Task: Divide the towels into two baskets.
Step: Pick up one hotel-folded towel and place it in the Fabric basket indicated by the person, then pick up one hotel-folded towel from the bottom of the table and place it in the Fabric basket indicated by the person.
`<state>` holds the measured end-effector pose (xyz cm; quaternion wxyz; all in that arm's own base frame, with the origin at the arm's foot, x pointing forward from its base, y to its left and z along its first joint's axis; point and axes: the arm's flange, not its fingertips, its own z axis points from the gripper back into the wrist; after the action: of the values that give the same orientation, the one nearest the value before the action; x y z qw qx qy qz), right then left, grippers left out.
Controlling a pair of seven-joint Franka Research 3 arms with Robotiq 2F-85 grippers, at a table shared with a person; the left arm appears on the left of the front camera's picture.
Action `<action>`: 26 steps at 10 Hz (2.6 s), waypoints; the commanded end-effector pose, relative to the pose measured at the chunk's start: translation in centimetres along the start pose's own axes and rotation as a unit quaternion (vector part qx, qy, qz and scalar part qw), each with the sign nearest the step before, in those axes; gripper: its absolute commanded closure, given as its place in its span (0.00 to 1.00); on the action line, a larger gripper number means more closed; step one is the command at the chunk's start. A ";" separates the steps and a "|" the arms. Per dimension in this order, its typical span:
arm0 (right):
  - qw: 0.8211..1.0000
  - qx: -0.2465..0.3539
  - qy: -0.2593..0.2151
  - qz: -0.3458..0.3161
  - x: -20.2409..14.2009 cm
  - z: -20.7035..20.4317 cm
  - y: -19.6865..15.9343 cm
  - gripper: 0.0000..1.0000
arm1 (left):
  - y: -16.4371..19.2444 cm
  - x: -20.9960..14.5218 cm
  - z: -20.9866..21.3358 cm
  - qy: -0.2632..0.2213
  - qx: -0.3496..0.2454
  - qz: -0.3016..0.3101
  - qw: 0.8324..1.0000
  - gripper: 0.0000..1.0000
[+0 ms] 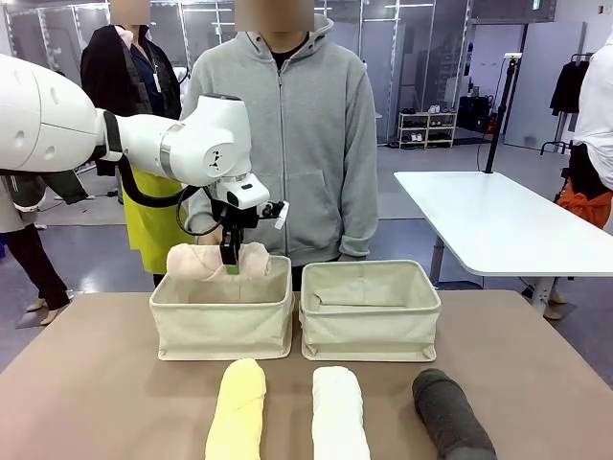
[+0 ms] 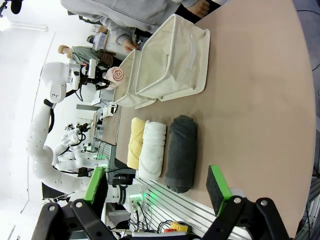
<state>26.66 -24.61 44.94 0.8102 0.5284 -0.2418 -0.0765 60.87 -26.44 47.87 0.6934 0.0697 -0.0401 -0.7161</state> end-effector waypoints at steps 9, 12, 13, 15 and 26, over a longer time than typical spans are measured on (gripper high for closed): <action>1.000 0.005 -0.006 0.002 -0.1 0.1 0.3 0.00 | 4.5 0.4 -5.4 0.022 -0.024 0.003 0.999 0.26; 1.000 0.005 -0.006 0.002 -0.1 0.1 0.3 0.00 | 4.0 0.5 -5.6 0.024 -0.027 0.000 0.999 0.00; 1.000 0.005 -0.006 0.002 -0.1 0.1 0.3 0.00 | 3.9 0.4 -5.4 0.024 -0.026 0.003 0.999 0.00; 1.000 0.005 -0.006 0.002 -0.1 0.1 0.3 0.00 | 3.3 0.3 -4.9 0.022 -0.025 0.008 0.999 0.00; 1.000 0.005 -0.006 0.002 -0.1 0.1 0.3 0.00 | 4.1 0.8 -5.8 0.011 -0.024 -0.001 1.000 0.00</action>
<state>26.66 -24.61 44.94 0.8102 0.5284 -0.2418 -0.0766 65.74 -27.20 42.77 0.6947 0.0607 -0.0158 -0.7166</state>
